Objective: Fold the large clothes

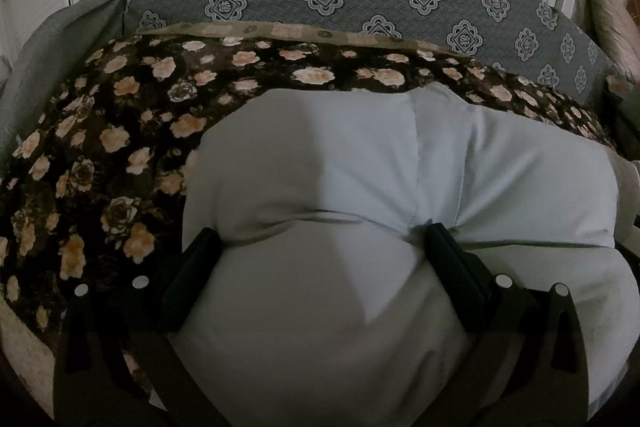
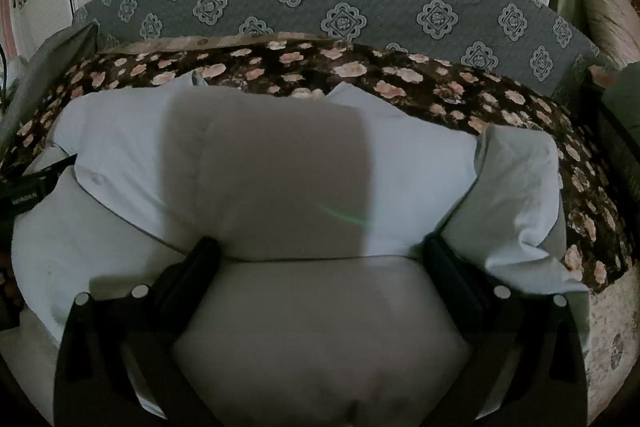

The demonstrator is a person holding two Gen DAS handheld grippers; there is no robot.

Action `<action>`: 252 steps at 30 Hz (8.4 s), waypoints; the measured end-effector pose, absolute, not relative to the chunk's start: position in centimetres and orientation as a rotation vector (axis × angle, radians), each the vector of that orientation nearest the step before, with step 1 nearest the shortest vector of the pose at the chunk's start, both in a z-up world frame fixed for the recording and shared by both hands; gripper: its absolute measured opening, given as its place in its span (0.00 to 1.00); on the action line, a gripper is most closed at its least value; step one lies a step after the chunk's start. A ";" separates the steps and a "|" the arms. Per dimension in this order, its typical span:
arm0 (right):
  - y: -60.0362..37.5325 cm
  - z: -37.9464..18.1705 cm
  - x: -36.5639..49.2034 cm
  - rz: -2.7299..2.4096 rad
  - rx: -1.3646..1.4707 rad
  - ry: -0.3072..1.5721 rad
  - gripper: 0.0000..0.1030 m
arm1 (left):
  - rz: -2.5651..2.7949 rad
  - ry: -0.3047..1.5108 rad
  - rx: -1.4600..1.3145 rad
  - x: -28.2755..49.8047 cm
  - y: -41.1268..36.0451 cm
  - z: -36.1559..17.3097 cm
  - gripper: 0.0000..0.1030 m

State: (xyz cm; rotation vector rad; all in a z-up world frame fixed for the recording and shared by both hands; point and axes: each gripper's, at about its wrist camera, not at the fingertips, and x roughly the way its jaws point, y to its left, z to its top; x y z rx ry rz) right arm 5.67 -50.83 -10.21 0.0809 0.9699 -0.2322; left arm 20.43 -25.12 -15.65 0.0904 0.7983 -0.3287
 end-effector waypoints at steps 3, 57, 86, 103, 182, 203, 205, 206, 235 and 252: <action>-50.8 -10.4 5.8 -0.235 0.074 0.974 0.98 | -0.329 0.796 0.093 20.4 -25.2 -15.7 0.97; -58.2 -2.0 -20.4 -0.108 0.220 1.587 0.98 | -0.273 1.216 0.141 -3.7 -3.8 -9.6 0.97; -57.4 8.6 -22.5 0.062 0.292 1.118 0.18 | -0.571 1.014 0.000 -6.4 -3.2 -1.2 0.22; -56.7 17.4 -19.5 0.078 0.535 0.662 0.14 | -0.624 0.844 -0.215 -5.2 1.5 7.8 0.16; -58.5 -9.2 9.8 -0.208 0.346 0.961 0.98 | -0.395 0.865 0.292 21.5 -30.5 -12.5 0.97; -62.3 -6.3 -8.0 -0.251 0.549 1.107 0.98 | -0.348 0.906 -0.049 7.8 -10.7 -9.9 0.97; -61.9 -7.6 -7.6 -0.245 0.551 1.146 0.98 | -0.350 0.905 0.014 7.7 -12.2 -11.0 0.97; -61.9 -7.9 -7.8 -0.240 0.565 1.148 0.98 | -0.343 0.907 0.055 7.6 -12.8 -11.4 0.97; -58.0 -4.2 -4.0 -0.227 0.288 1.010 0.29 | -0.336 0.847 0.128 7.0 -15.2 -11.8 0.82; -67.6 -6.8 -8.1 -0.352 0.446 1.055 0.98 | -0.395 0.831 0.168 5.6 -19.1 -12.8 0.97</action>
